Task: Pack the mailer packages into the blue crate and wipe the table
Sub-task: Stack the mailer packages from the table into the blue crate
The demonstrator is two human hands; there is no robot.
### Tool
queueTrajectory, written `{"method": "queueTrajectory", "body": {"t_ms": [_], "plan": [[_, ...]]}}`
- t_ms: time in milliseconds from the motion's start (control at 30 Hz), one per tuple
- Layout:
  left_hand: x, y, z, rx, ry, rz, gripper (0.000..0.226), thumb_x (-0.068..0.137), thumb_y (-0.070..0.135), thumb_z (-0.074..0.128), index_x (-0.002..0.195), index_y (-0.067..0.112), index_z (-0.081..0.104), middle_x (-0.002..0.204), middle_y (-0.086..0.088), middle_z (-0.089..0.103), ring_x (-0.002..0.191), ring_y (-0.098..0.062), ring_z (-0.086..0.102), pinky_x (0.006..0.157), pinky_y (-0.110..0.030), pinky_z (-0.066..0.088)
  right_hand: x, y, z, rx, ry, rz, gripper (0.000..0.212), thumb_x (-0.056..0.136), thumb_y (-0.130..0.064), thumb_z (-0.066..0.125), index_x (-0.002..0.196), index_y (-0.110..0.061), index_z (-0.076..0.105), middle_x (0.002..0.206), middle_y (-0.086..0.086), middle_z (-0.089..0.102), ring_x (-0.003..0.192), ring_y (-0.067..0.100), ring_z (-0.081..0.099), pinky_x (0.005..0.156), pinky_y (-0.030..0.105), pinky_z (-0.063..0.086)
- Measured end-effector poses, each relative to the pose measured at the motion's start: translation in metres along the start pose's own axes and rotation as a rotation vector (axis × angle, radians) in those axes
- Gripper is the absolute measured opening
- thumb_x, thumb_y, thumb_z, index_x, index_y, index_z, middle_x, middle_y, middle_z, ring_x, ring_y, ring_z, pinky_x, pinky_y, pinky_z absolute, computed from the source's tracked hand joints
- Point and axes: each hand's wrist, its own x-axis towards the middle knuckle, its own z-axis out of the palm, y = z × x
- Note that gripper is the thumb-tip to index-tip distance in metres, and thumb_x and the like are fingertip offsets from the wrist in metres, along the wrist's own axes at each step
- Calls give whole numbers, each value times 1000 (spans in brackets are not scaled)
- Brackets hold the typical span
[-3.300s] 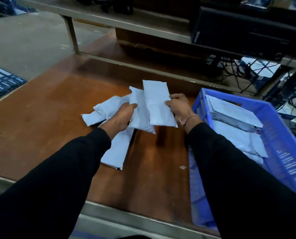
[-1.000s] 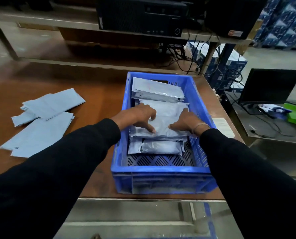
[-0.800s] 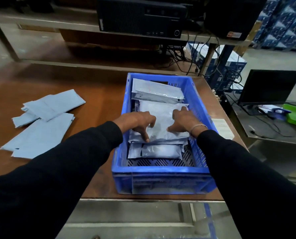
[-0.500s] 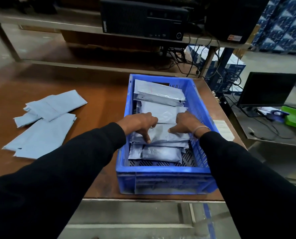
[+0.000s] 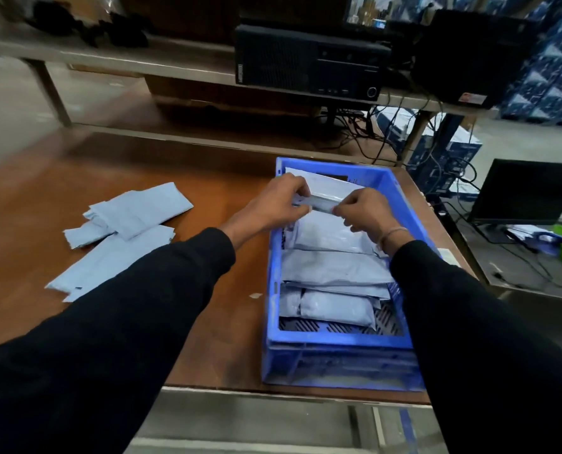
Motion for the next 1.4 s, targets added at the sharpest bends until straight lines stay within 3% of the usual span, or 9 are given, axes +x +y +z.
{"method": "queueTrajectory", "body": {"t_ms": [167, 333, 533, 700, 833, 967, 1067, 1200, 1400], "plan": [[-19, -42, -40, -52, 86, -157, 24, 88, 21, 73, 109, 11, 68, 108, -6, 69, 101, -21, 64, 87, -35, 51, 9, -50, 30, 271, -120, -9, 30, 84, -21, 76, 96, 6, 71, 80, 14, 71, 64, 22, 67, 54, 28, 53], [-53, -94, -71, -130, 103, -317, 27, 93, 26, 73, 117, 16, 67, 111, 0, 67, 103, -16, 64, 87, -32, 55, 9, -99, 79, 321, -237, -64, 19, 86, -19, 74, 88, 0, 69, 72, 12, 63, 62, 23, 61, 44, 19, 43], [-94, -161, -101, -149, 130, -494, 29, 94, 31, 72, 118, 16, 67, 113, 0, 67, 102, -17, 65, 79, -29, 55, 8, -156, 148, 230, -478, -26, 19, 87, -26, 75, 90, -12, 64, 68, 5, 60, 62, 21, 62, 49, 23, 44], [-129, -211, -121, -141, 152, -608, 24, 93, 27, 73, 114, 16, 70, 112, -1, 69, 102, -19, 65, 86, -35, 59, -9, -182, 218, 138, -654, 86, 27, 92, -21, 69, 71, -14, 52, 58, 5, 50, 54, 19, 53, 54, 29, 42], [-156, -239, -136, -160, 96, -650, 5, 94, 17, 72, 96, 12, 73, 95, 0, 71, 86, -17, 66, 64, -28, 52, -28, -183, 287, 132, -658, 119, 18, 86, -23, 74, 80, -8, 65, 72, 13, 65, 65, 25, 62, 56, 30, 53], [-180, -262, -148, -195, -4, -706, 6, 91, 13, 73, 88, 9, 74, 80, 0, 73, 72, -17, 64, 62, -29, 49, -36, -180, 337, 223, -586, 132, 54, 52, -36, 84, 99, -13, 71, 94, 7, 74, 80, 26, 73, 65, 39, 63], [-194, -274, -153, -207, -40, -711, 8, 92, 12, 73, 84, 11, 73, 81, -4, 73, 71, -17, 64, 61, -30, 48, -47, -191, 346, 290, -570, 183, 39, 64, -26, 82, 98, -12, 70, 88, 7, 73, 70, 23, 70, 52, 28, 55], [-201, -284, -156, -218, -60, -713, 10, 95, 17, 72, 94, 7, 74, 90, -6, 75, 78, -18, 69, 68, -35, 55, -44, -194, 355, 349, -595, 283, 15, 76, 1, 75, 86, -8, 68, 83, 11, 70, 63, 25, 63, 57, 31, 54], [-193, -282, -155, -271, -60, -671, 10, 96, 23, 72, 96, 13, 74, 92, 1, 75, 79, -13, 69, 60, -28, 51, -16, -188, 331, 255, -661, 379, 21, 88, 4, 60, 78, -15, 58, 64, 5, 52, 49, 14, 44, 40, 17, 39]]}}
